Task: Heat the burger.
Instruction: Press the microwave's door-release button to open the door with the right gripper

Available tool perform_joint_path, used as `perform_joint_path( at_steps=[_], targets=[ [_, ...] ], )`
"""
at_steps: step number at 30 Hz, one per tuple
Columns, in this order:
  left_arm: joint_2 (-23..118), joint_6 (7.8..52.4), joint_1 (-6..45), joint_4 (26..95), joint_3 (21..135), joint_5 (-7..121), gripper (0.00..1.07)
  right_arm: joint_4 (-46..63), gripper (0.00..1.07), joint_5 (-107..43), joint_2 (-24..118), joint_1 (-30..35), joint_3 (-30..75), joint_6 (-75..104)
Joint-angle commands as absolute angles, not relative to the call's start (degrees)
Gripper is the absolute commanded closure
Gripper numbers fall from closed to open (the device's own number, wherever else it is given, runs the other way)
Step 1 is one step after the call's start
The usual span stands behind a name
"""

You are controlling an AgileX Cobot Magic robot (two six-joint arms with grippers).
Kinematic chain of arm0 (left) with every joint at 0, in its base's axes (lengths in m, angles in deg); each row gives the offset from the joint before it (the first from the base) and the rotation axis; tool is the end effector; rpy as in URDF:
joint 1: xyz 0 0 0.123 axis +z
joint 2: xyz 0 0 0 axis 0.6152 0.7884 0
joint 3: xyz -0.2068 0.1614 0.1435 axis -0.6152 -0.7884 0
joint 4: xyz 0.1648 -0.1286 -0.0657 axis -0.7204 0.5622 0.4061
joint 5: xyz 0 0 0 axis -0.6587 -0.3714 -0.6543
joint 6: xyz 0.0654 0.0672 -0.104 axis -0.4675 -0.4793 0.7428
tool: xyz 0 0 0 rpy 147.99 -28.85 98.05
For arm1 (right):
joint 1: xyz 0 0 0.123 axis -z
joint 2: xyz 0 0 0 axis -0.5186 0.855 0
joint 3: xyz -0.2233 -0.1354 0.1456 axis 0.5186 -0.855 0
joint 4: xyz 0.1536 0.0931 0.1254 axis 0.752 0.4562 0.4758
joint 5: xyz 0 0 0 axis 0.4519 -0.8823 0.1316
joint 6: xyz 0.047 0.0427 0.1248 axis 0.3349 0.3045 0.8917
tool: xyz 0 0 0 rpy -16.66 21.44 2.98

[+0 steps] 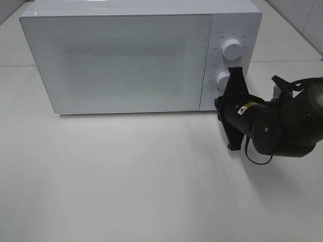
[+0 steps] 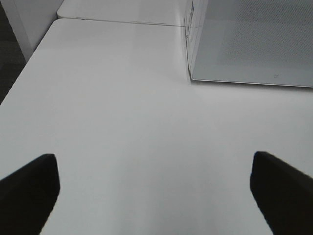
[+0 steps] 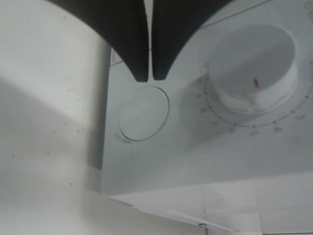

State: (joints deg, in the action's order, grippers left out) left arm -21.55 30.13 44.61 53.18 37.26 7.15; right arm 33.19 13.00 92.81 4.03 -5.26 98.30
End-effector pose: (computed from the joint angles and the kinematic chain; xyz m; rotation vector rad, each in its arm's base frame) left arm -0.0055 -0.0167 0.2435 -0.0434 2.0237 -0.0408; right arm 0.3567 0.1344 0.1271 1.3800 1.6271 1.0518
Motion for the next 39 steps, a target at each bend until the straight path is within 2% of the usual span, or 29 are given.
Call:
perform_joint_path(
  at_steps=[1, 32, 39],
  targets=[
    [-22.2, 30.5, 44.4, 53.1, 37.2, 7.2, 0.09, 31.8, 1.07, 13.1, 92.6, 5.5, -3.1, 96.1],
    [-22.2, 30.5, 44.4, 53.1, 37.2, 7.2, 0.09, 35.4, 1.07, 18.5, 97.4, 5.5, -0.3, 94.9],
    [-22.2, 30.5, 44.4, 53.1, 37.2, 7.2, 0.09, 37.1, 1.07, 23.4, 98.0, 5.5, 0.1, 93.3]
  ],
)
